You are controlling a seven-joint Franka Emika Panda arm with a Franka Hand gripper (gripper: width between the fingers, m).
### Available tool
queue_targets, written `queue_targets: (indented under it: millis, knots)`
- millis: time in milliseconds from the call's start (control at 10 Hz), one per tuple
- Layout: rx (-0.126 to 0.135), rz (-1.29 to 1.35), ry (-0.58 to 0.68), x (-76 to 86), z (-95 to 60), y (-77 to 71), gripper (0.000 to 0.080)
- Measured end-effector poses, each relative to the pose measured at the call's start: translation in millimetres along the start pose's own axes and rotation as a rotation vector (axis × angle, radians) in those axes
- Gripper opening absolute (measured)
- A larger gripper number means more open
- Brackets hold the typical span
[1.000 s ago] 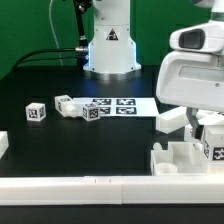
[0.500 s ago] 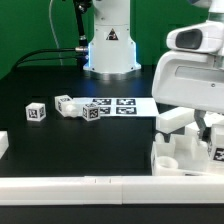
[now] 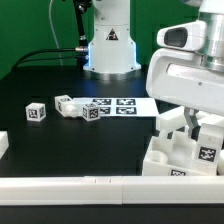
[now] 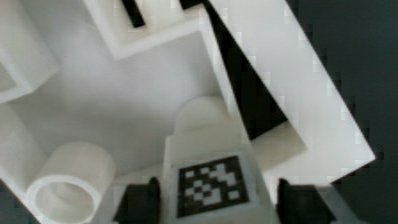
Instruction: Assemble chair
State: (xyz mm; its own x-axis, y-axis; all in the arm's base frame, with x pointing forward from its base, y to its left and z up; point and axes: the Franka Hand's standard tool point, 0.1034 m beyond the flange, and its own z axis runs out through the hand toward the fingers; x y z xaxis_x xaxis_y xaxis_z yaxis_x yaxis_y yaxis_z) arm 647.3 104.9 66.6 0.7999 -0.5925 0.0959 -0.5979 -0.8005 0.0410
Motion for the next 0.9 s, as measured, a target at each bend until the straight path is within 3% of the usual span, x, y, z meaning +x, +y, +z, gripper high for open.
queue_targets:
  millis: [300,400,500,600,700,900]
  knots:
    - [0.000,0.000,0.000,0.0,0.1,-0.1,0.0311]
    - [0.000,0.001,0.000,0.1,0.2,0.0,0.0390]
    - [0.001,0.001,0.001,0.4,-0.2,-0.4,0.0565]
    - [0.007,0.002,0.003,2.0,-4.2,-1.5,0.0565]
    - [0.018,-0.004,0.007,4.9,-12.3,-1.7,0.0635]
    - [0.045,-0.020,0.007,13.8,-38.6,8.1,0.0645]
